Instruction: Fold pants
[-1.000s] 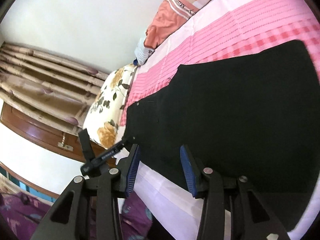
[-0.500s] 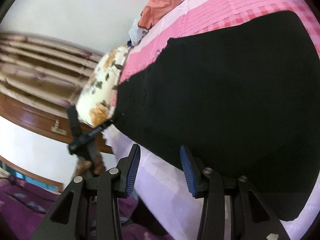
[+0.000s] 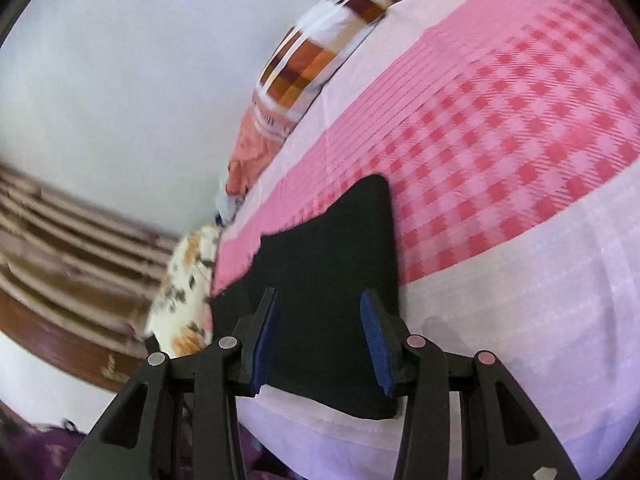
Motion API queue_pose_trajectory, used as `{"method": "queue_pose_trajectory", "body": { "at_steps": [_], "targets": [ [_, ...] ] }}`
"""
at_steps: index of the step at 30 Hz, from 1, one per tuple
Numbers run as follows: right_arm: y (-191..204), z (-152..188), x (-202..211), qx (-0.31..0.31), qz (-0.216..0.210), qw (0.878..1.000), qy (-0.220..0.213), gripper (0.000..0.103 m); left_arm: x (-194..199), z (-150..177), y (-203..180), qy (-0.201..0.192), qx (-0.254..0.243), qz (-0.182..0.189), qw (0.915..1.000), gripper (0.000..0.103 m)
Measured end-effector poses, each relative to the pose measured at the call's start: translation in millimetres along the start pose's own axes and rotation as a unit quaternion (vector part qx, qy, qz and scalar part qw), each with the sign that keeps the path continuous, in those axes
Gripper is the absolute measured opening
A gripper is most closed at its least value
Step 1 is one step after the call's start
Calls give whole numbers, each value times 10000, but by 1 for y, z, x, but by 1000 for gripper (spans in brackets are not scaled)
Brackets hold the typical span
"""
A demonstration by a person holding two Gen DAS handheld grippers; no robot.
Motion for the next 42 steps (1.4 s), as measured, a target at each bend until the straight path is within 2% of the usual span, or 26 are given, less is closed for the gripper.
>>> {"method": "queue_pose_trajectory", "body": {
  "at_steps": [5,8,11,14,17,21,25,28,31,35,36,37,38,41,42],
  "targets": [
    [11,14,-37,697,506,9937,712,41,2,-2,-2,23,-17,-33,10000,82],
    [7,23,-48,922,864,9872,973,41,6,-6,2,-39,-37,-72,10000,82],
    [4,26,-55,1096,1226,9796,1158,39,11,-13,9,-181,-106,-87,9997,82],
    [15,22,-58,1274,1398,9757,1110,39,12,-21,25,-261,-110,-28,9996,82],
    [38,14,-67,1540,1443,9731,927,40,7,-29,43,-295,-49,105,9995,82],
    [66,5,-93,1748,1255,9732,812,44,-2,-43,65,-407,-163,262,9987,82],
    [77,2,-123,1648,1063,9765,896,46,-24,-55,75,-242,-532,765,9954,82],
    [73,6,-140,1295,803,9829,1030,47,-40,-63,78,-153,-822,1025,9912,82],
    [69,14,-152,1025,711,9854,1160,48,-56,-71,75,-38,-1160,1673,9791,82],
    [70,20,-159,997,800,9836,1274,48,-79,-82,70,138,-1506,1890,9703,82],
    [70,20,-160,980,810,9836,1280,49,-85,-85,70,260,-1487,2105,9659,80],
    [71,20,-161,964,824,9836,1285,49,-91,-87,70,451,-1383,2540,9562,79],
    [71,20,-162,947,831,9836,1288,51,-95,-87,68,602,-1322,2754,9503,78],
    [71,21,-166,836,802,9847,1305,54,-101,-89,65,838,-1328,2720,9494,77],
    [70,21,-169,758,771,9853,1320,54,-103,-91,66,974,-1237,2808,9468,77]
  ]
}}
Point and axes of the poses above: each gripper's, at about its wrist camera, not at the fingertips, and x roughly against the way its jaws point, y to its left, z to its underside, the point moved 3 cm from there along -x, roughly the way its jaws point, and after that the axes turned 12 degrees about -z, right-handed, at the moved point
